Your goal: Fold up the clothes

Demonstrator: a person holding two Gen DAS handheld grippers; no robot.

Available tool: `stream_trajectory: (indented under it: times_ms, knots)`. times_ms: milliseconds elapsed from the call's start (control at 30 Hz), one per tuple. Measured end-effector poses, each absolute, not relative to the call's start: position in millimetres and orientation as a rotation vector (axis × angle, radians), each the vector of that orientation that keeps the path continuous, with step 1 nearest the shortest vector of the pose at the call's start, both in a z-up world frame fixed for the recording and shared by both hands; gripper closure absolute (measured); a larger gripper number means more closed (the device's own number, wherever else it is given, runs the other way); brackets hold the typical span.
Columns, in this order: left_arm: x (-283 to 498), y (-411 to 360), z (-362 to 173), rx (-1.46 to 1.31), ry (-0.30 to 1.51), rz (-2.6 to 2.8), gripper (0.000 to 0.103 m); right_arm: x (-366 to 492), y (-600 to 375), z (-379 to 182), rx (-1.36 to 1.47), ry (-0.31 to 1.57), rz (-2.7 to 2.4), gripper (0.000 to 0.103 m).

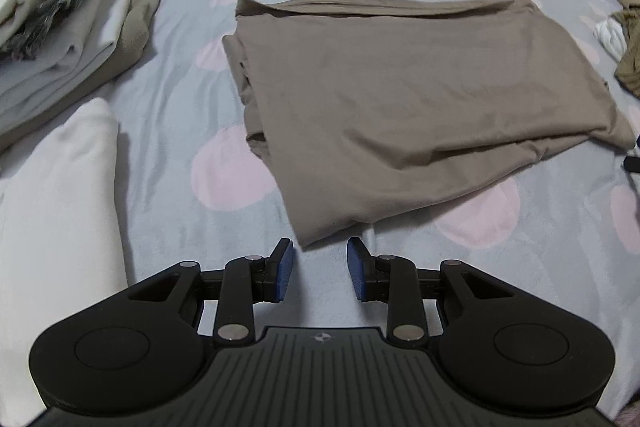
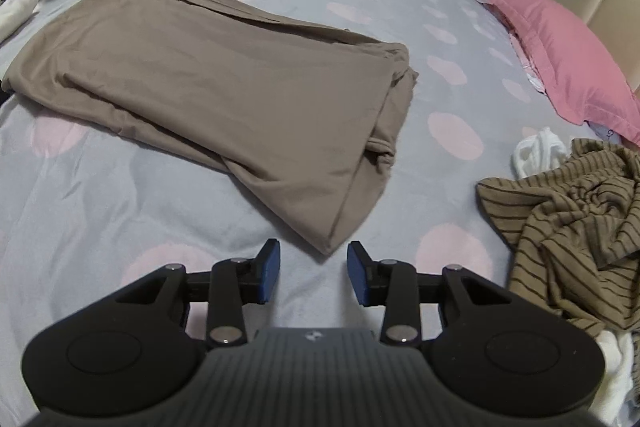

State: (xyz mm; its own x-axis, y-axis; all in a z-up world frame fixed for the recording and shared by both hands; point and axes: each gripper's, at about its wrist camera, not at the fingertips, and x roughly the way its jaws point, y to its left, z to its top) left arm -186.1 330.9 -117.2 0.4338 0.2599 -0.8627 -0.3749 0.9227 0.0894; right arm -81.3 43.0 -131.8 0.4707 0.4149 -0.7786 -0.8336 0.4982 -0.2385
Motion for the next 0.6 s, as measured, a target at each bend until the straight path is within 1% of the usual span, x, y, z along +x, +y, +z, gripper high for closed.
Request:
stream_trajectory:
  times_ms: [100,167,200,233,333,467,600]
  knots:
    - [-183,328,-118,-0.110,1.030,0.399,0.076,-89,49,-136,-0.725,0.675,0.853,0.068]
    - [-182,328,-116,-0.113,1.016,0.392,0.085,-94,51,-138,-0.764,0.645,0.853,0.095]
    - [-182,328,-115,-0.113,1.012,0.389,0.092,-94,51,-137,-0.769,0.639,0.844,0.097]
    - [-182,328,-114,-0.112,1.007,0.388,0.096,-93,50,-136,-0.769,0.636,0.835,0.098]
    - [-184,328,-108,-0.112,0.988,0.394,0.099,-89,46,-130,-0.740,0.645,0.802,0.100]
    - [-190,331,-96,-0.111,0.950,0.412,0.100,-93,46,-129,-0.812,0.589,0.733,0.100]
    - [-194,335,-94,-0.098,0.966,0.430,0.100,-95,46,-133,-0.878,0.560,0.688,0.101]
